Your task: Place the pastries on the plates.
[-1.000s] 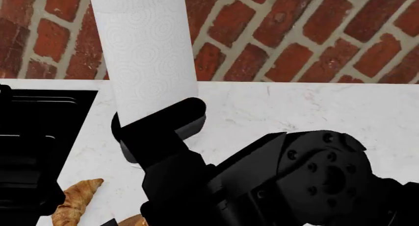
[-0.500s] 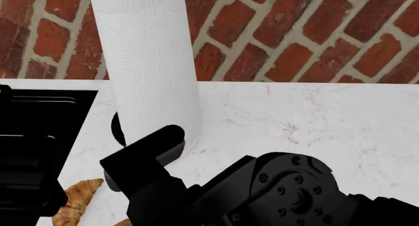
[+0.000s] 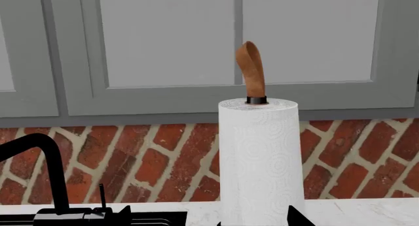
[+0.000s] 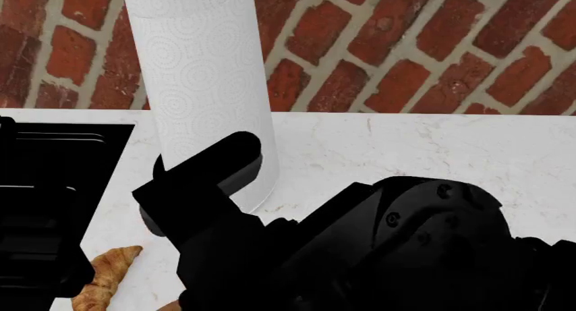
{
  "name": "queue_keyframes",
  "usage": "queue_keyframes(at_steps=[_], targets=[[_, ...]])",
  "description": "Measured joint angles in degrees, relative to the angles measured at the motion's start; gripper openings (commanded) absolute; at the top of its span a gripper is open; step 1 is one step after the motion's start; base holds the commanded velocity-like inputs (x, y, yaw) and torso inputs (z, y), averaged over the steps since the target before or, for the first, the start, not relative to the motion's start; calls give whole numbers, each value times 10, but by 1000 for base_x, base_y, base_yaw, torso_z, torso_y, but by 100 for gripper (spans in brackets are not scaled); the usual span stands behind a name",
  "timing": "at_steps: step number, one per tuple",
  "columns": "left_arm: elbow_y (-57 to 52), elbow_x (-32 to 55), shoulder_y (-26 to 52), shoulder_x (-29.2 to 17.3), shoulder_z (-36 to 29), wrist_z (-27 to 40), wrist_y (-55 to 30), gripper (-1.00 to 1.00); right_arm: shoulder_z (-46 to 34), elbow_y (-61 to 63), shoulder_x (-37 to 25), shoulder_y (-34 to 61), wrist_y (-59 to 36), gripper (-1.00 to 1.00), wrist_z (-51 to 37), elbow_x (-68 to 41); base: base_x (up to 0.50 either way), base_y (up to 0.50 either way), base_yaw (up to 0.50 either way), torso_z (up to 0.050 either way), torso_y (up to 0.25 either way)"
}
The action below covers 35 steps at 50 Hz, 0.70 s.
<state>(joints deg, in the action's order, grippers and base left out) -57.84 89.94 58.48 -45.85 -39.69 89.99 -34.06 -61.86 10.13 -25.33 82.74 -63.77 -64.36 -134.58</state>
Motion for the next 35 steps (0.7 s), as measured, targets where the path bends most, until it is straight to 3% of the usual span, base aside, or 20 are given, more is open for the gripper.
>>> queue_keyframes(at_steps=[21,35], targets=[[7,5,27,-10,-24,0,13,100,68,89,-103,35,74,100,-53,-27,26,0,0,0,0],[30,9,54,-23,-42,-15,28,100,150,168,-183,-9,154,100,-54,25,26,0,0,0,0]])
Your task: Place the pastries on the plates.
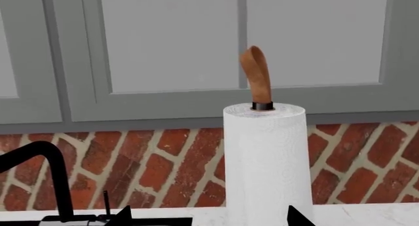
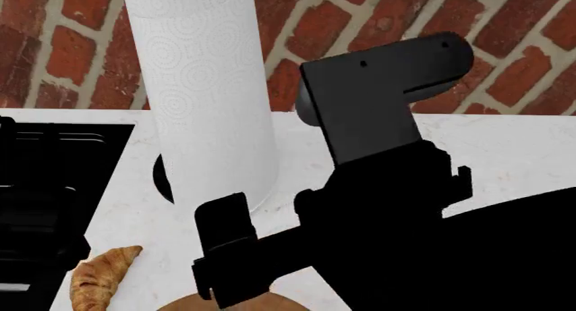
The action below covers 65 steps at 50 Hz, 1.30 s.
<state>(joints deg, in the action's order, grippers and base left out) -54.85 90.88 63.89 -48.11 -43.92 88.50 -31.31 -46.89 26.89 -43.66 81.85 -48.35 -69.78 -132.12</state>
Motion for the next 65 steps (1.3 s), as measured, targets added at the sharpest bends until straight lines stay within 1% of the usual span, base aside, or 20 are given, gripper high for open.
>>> queue_keyframes(at_steps=[9,17,26,35,45,60,65], targets=[[13,3,5,-11,4,-25,10,100,51,59,-51,-50,58,100,0,50,27,0,1,0,0],[30,23,30,-13,4,-37,3,100,82,104,-91,-85,90,100,-8,96,28,0,0,0,0],[79,68,87,-2,-3,-56,-26,100,106,153,-125,-121,121,100,-33,146,28,0,2,0,0],[160,104,154,14,-9,-108,-65,100,109,180,-143,-134,124,100,-71,189,28,0,0,0,0],[297,132,236,47,-32,-193,-134,100,108,182,-140,-146,127,100,-79,229,27,0,0,0,0],[590,173,377,122,-102,-337,-294,100,112,179,-143,-195,155,100,-55,267,27,0,0,0,0],[735,156,435,172,-144,-428,-362,100,111,176,-142,-214,163,100,-47,277,21,0,0,0,0]])
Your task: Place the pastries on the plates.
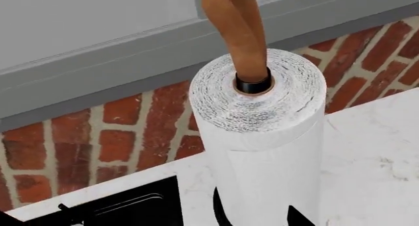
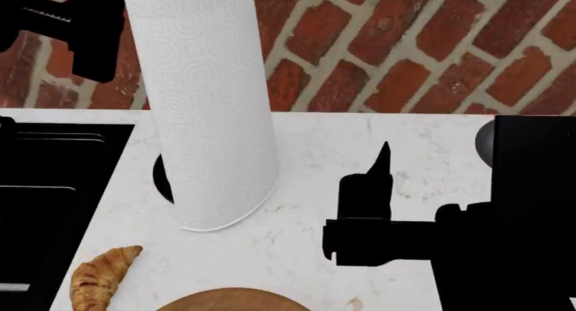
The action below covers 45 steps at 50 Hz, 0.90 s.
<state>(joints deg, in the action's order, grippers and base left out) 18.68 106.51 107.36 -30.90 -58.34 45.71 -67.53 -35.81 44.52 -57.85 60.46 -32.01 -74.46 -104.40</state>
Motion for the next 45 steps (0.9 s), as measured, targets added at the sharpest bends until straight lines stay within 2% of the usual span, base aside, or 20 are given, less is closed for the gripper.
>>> queue_keyframes(at_steps=[5,11,23,32,45], targets=[[116,-30,42,42,-42,-88,-51,100,-2,-1,1,-13,5,100,4,7,26,0,1,0,0],[203,-63,65,80,-87,-170,-98,100,-3,-2,3,-23,10,100,8,14,28,0,0,0,0],[271,-111,58,112,-152,-282,-142,100,-7,-6,7,-38,16,100,11,24,29,0,2,0,0],[272,-99,38,106,-166,-284,-163,100,-8,-8,8,-42,17,100,13,27,29,0,3,0,0],[234,-38,-9,79,-171,-220,-179,100,-5,-9,2,-55,25,100,22,34,30,0,2,0,0]])
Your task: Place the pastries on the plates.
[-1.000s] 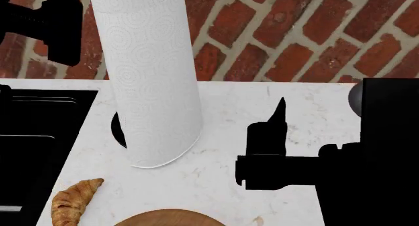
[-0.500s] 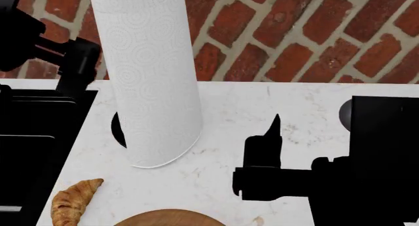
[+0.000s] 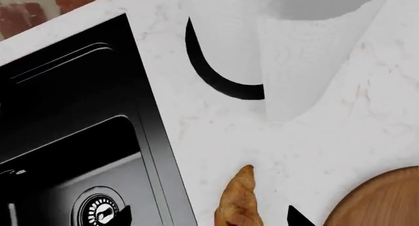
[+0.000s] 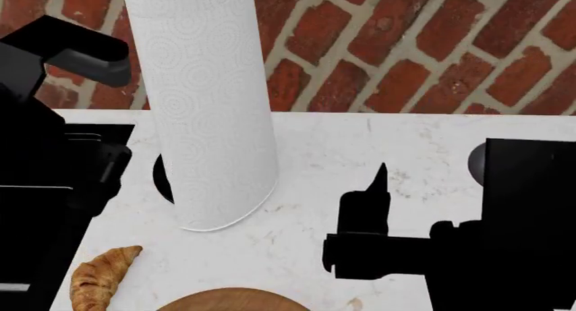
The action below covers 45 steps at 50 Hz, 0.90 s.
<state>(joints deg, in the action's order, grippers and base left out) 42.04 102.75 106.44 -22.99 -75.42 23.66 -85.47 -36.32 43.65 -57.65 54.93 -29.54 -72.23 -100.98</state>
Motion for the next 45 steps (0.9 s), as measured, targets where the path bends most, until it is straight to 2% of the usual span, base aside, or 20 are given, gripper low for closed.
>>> queue_keyframes(at_steps=[14,45], targets=[[-42,41,-59,-27,-7,45,20,100,0,-2,0,-16,8,100,7,14,30,0,0,0,0],[-90,48,-154,-31,-34,67,61,100,2,-15,-1,-32,16,100,24,33,30,0,3,0,0]])
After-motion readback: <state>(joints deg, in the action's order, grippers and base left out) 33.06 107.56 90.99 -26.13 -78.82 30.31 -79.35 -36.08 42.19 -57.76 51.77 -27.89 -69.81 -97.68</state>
